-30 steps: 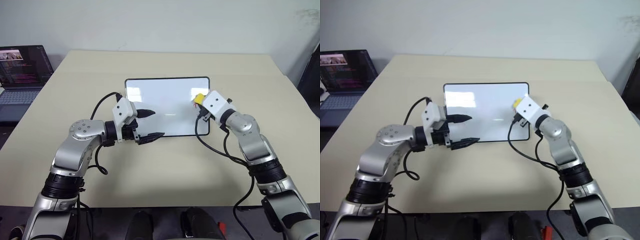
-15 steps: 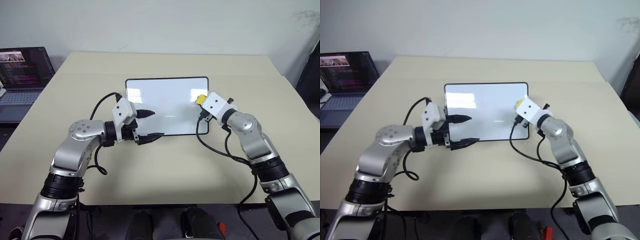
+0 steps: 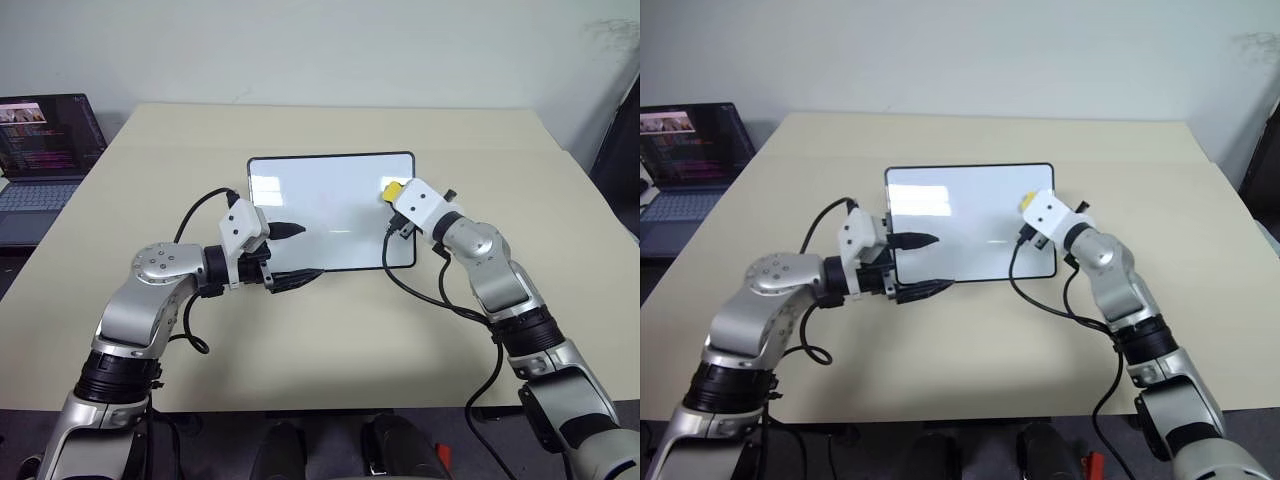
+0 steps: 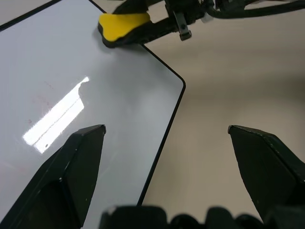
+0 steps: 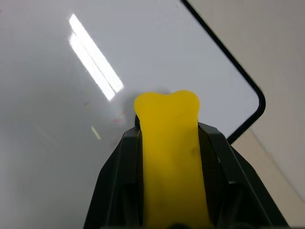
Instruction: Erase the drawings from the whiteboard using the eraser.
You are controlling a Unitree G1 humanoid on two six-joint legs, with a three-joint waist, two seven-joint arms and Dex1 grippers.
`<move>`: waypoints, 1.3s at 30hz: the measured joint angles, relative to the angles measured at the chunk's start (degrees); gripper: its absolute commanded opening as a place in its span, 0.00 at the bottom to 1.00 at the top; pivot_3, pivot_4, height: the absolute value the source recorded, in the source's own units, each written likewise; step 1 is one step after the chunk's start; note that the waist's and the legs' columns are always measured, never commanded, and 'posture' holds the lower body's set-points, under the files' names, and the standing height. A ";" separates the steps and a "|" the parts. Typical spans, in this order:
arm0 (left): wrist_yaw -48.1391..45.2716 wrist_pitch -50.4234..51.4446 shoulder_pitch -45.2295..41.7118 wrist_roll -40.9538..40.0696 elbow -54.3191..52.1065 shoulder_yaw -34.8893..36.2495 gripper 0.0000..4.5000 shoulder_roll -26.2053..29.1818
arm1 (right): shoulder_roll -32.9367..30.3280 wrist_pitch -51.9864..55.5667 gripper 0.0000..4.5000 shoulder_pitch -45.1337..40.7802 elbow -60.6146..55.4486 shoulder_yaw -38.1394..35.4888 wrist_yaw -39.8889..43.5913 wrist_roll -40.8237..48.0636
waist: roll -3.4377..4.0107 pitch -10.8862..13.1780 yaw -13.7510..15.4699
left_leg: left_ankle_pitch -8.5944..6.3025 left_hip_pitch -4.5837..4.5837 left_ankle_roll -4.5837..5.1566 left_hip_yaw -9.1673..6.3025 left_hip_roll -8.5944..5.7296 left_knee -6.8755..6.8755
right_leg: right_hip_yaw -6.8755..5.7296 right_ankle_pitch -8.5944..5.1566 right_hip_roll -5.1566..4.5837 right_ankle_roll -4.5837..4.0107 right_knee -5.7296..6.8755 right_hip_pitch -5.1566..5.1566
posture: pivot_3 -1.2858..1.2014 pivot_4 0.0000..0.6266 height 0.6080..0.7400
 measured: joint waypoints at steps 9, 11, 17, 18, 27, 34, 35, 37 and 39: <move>0.86 0.05 0.23 -0.47 -0.18 0.37 1.00 -0.04 | -2.72 3.35 0.27 5.63 -6.49 3.33 10.13 0.46 | 0.00 0.00 0.09 | -0.02 0.10 -0.01 -0.02 0.00 0.01 | 0.01 -0.10 -0.01 0.15 0.00 0.05 | 0.52 0.24 1.00; 0.84 0.05 0.23 -0.60 -0.18 0.36 1.00 -0.04 | -2.57 3.57 0.27 5.55 -6.29 3.39 9.45 0.14 | 0.00 0.00 0.08 | 0.00 0.13 0.00 -0.01 -0.01 0.04 | 0.00 -0.09 -0.01 0.15 0.04 0.06 | 0.52 0.24 1.00; 0.64 0.14 0.19 -0.82 -0.18 0.35 1.00 -0.03 | -2.06 2.25 0.27 2.64 -3.33 0.46 1.37 -1.25 | 0.00 0.00 0.22 | 0.03 0.09 0.01 0.00 -0.01 0.04 | -0.01 -0.07 -0.01 0.13 0.02 0.06 | 0.52 0.24 1.00; 0.54 0.19 0.19 -0.82 -0.18 0.35 1.00 -0.02 | -2.61 2.27 0.27 2.63 -3.33 -0.14 1.19 -1.24 | 0.00 0.00 0.24 | 0.02 0.06 0.01 0.00 -0.01 0.02 | -0.01 -0.07 -0.01 0.13 -0.01 0.06 | 0.52 0.24 1.00; 0.21 0.43 0.19 -0.84 -0.19 0.35 1.00 0.06 | -4.31 5.00 0.27 7.43 -8.91 3.39 10.03 -0.20 | -0.01 -0.01 -0.08 | 0.00 0.14 0.00 -0.02 0.00 0.00 | 0.05 -0.08 0.00 0.14 -0.01 0.06 | 0.52 0.24 1.00; 0.17 0.66 0.20 -0.84 -0.23 0.34 1.00 0.04 | -2.02 1.48 0.27 2.68 -3.73 2.93 1.84 -3.09 | 0.01 0.01 -0.14 | 0.06 0.14 0.04 0.02 -0.02 0.02 | 0.01 -0.04 0.01 0.12 0.04 0.06 | 0.52 0.24 1.00; 0.13 0.71 0.19 -0.84 -0.23 0.34 1.00 0.04 | -2.02 1.12 0.27 2.55 -3.57 2.53 1.16 -3.12 | 0.01 0.01 -0.01 | 0.05 0.10 0.04 0.01 -0.01 0.00 | 0.00 -0.05 0.01 0.12 0.00 0.05 | 0.52 0.24 1.00; -0.04 0.81 0.18 -0.84 -0.23 0.34 1.00 0.04 | -2.01 0.91 0.27 2.56 -3.67 2.29 1.23 -2.87 | 0.01 0.01 0.14 | 0.03 0.03 0.02 0.01 -0.01 0.00 | 0.00 -0.05 0.00 0.12 -0.03 0.03 | 0.52 0.24 1.00; -0.13 0.82 0.07 -0.84 -0.22 0.33 1.00 0.03 | -2.02 1.14 0.27 2.67 -4.05 2.10 1.72 -2.34 | 0.01 0.01 0.08 | 0.01 0.02 0.00 0.00 0.00 0.00 | 0.03 -0.05 0.00 0.12 -0.07 0.02 | 0.52 0.24 1.00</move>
